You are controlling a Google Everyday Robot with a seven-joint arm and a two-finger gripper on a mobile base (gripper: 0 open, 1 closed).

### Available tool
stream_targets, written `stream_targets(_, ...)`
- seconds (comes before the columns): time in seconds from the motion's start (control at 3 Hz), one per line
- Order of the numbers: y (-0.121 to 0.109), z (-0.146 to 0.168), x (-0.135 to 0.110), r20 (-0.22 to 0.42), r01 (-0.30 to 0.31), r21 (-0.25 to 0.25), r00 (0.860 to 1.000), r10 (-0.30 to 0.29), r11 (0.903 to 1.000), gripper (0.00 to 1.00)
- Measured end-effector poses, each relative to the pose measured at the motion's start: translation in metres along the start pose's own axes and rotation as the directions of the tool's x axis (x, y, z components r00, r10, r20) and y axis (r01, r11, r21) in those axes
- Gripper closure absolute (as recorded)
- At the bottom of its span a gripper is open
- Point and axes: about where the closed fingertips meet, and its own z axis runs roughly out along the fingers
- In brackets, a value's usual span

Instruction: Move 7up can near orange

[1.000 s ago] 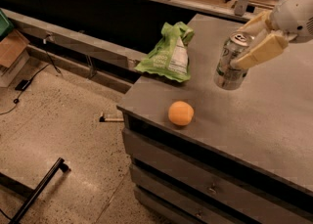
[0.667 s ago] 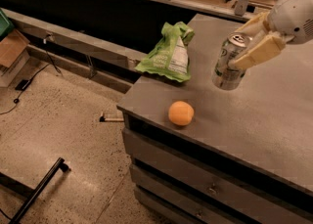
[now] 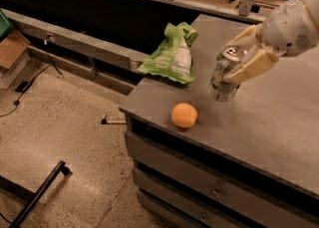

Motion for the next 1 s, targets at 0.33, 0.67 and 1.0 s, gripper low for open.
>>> stream_targets(0.33,0.007,0.014,0.000,0.004,0.037,-0.023,0.999,-0.037,0.9991,1.00)
stream_targets(0.67,0.012,0.024,-0.003,0.007,0.066,-0.049,0.998,-0.066,0.9966,1.00)
stream_targets(1.0,0.014,0.031,-0.004,0.006,0.077,-0.077,0.997,-0.076,0.9941,0.82)
